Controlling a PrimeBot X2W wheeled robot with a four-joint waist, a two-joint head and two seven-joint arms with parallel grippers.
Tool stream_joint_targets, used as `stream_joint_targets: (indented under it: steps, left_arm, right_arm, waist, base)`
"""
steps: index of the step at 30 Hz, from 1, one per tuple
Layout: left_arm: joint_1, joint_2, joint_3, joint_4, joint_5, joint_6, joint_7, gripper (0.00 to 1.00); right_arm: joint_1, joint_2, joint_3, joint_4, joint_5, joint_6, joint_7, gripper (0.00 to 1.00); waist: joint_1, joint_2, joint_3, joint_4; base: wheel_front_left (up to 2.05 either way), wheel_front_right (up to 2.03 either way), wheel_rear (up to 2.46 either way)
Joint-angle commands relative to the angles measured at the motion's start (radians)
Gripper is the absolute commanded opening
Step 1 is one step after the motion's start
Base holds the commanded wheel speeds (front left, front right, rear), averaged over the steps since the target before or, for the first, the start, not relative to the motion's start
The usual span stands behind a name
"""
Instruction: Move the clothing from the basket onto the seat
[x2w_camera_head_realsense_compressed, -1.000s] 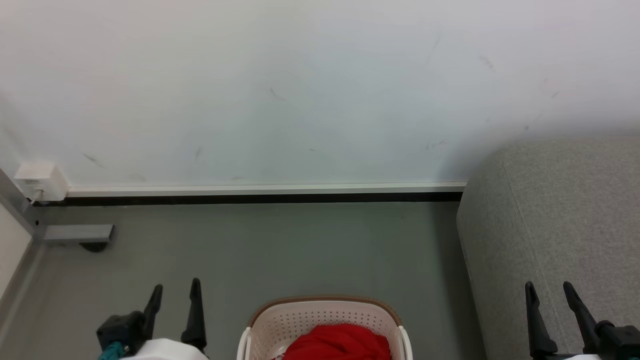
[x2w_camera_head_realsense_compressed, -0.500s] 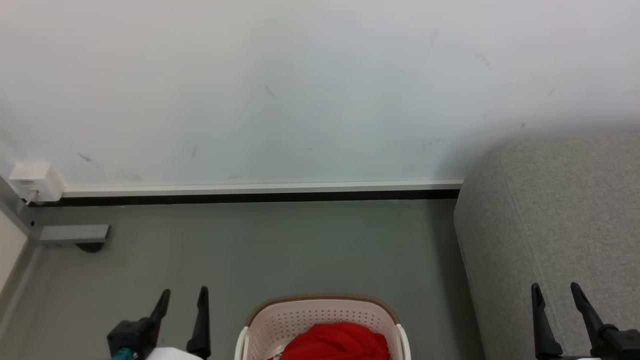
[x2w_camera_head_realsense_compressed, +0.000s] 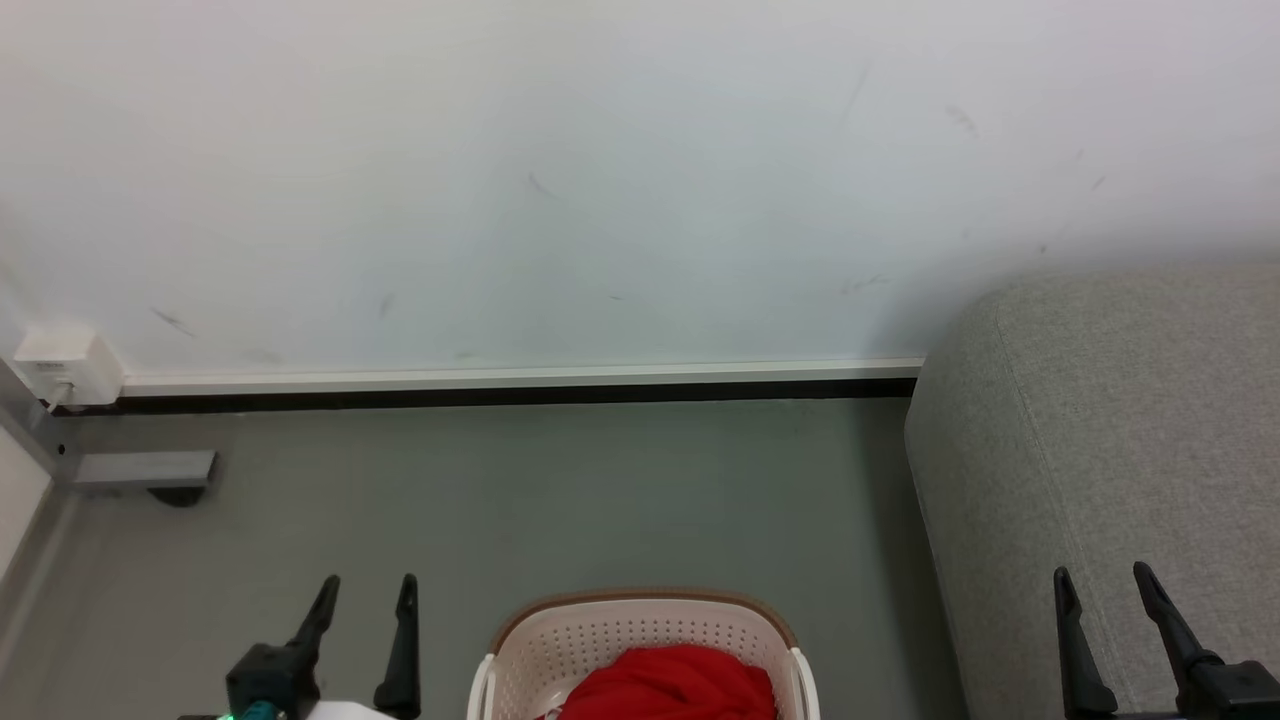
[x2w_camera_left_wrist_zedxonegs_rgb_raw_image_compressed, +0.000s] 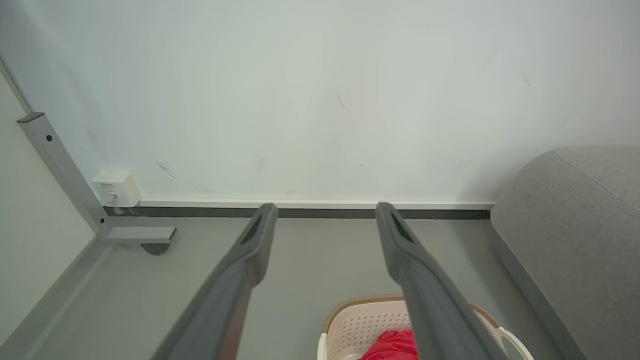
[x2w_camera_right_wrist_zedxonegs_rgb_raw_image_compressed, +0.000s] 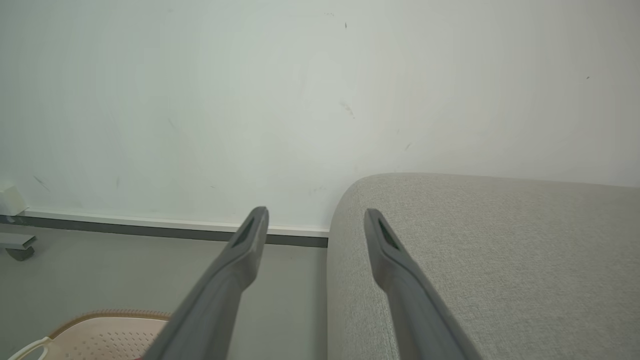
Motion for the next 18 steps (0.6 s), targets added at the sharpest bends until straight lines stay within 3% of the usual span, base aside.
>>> stream_joint_targets:
  steps: [1,18]
  left_arm:
    - [0.004,0.0,0.005,0.007,0.023,-0.004,-0.009,1.0]
    - [0.004,-0.016,0.043,0.015,0.023,-0.03,-0.007,1.0]
  right_arm:
    - [0.011,-0.001,0.002,-0.001,-0.016,-0.002,-0.01,1.0]
    - [0.007,-0.001,0.004,0.0,0.044,-0.002,-0.008,1.0]
  waist:
    - [0.0,0.0,0.001,0.0]
    - [0.0,0.0,0.001,0.0]
  base:
    - [0.0,0.0,0.0]
    - [0.0,0.0,0.0]
